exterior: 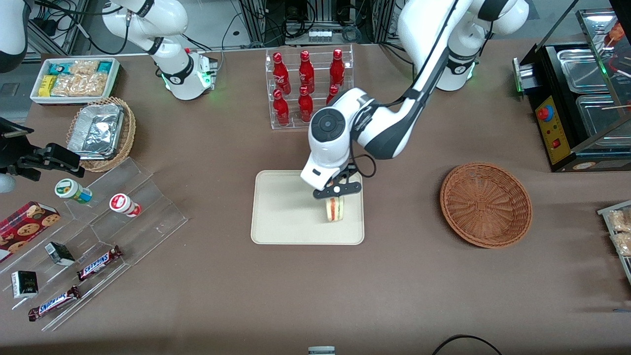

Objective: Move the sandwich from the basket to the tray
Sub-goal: 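Lower the sandwich onto the tray and open the left gripper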

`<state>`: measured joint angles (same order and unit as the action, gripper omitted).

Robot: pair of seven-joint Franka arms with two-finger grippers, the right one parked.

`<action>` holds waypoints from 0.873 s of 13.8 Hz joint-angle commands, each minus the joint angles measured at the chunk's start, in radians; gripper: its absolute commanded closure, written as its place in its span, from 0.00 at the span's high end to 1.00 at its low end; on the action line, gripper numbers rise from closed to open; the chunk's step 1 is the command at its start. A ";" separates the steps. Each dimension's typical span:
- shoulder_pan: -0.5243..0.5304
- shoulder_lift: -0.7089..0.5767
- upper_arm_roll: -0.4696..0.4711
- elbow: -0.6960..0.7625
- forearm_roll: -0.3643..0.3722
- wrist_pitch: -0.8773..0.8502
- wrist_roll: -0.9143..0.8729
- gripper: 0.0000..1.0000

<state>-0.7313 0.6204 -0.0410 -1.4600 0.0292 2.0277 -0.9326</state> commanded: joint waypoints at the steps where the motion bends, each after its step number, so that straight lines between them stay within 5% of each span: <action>1: -0.019 0.053 0.016 0.039 0.020 0.031 -0.020 0.25; 8: -0.042 0.139 0.016 0.041 0.052 0.097 -0.023 0.26; 9: -0.043 0.140 0.016 0.040 0.060 0.101 -0.025 0.36; 10: -0.042 0.140 0.016 0.039 0.064 0.103 -0.022 0.75; 11: -0.042 0.139 0.016 0.041 0.063 0.101 -0.019 1.00; 12: -0.042 0.133 0.016 0.041 0.066 0.100 -0.022 1.00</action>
<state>-0.7578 0.7423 -0.0381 -1.4503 0.0780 2.1333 -0.9347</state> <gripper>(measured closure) 0.476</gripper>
